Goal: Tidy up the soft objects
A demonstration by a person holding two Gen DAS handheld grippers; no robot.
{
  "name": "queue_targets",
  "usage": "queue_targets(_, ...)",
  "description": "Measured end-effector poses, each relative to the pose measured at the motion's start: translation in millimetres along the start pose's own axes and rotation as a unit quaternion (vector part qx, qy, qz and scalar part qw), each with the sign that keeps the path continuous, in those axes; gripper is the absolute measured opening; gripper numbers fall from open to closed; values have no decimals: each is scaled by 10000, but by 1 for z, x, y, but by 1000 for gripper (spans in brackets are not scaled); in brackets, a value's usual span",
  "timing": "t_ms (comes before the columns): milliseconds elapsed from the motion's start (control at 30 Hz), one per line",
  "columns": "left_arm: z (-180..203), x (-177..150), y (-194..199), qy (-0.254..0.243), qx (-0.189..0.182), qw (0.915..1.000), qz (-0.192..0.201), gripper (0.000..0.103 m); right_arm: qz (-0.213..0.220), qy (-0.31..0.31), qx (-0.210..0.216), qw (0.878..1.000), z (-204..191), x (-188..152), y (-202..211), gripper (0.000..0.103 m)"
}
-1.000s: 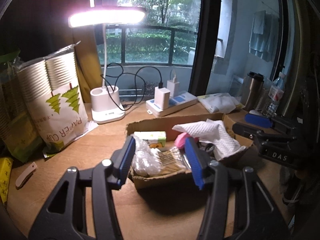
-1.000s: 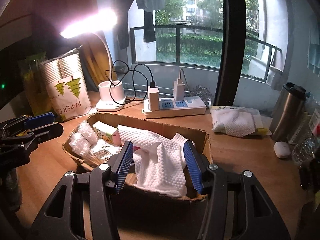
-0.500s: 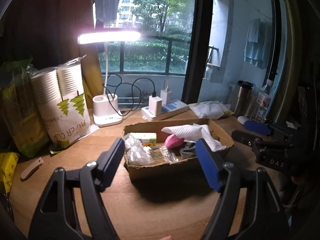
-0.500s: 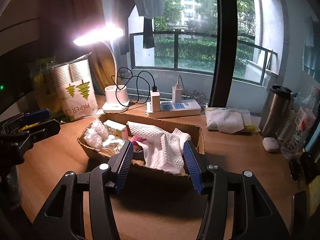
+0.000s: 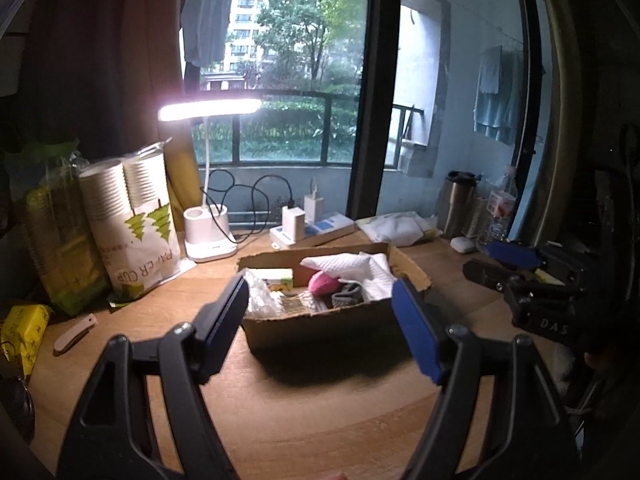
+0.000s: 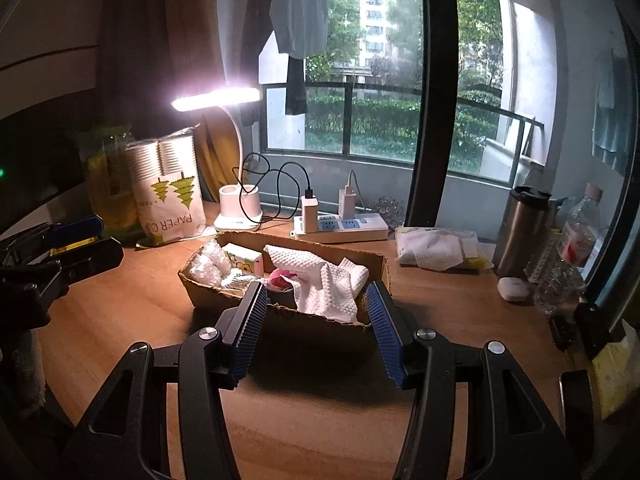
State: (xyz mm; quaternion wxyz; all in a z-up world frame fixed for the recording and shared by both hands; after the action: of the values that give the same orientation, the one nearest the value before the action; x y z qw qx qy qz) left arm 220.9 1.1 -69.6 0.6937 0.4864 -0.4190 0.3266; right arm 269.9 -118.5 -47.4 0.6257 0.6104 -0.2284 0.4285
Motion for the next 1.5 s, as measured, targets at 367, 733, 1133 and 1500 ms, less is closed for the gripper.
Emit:
queue_targets(367,25,15,47,-235,-18,9989,414,76,381,-88,-19,9992,4,12,56,57)
queue_targets(733,48,49,98,-471,18,9937,1015,100,802,-235,-211,9963,19,30,112,77)
queue_targets(1133,37,77,116,-323,344,9913,1230,101,1133,-345,-476,9918,33,54,143,78)
queue_targets(1500,33,82,123,-305,522,9885,1386,101,1261,-334,-589,9897,36,60,151,79)
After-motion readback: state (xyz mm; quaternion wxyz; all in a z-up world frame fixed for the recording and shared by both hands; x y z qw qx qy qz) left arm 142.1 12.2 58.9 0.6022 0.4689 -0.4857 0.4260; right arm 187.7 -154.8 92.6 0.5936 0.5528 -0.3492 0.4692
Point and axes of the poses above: each gripper's, at about its wrist camera, not at the fingertips, and y roughly against the way its jaws point, z to its right, x to its top, the point moved 9 cm from there along -y, roughly the way its jaws point, and after that the axes turned 10 degrees about -x, right-handed, at the moved point
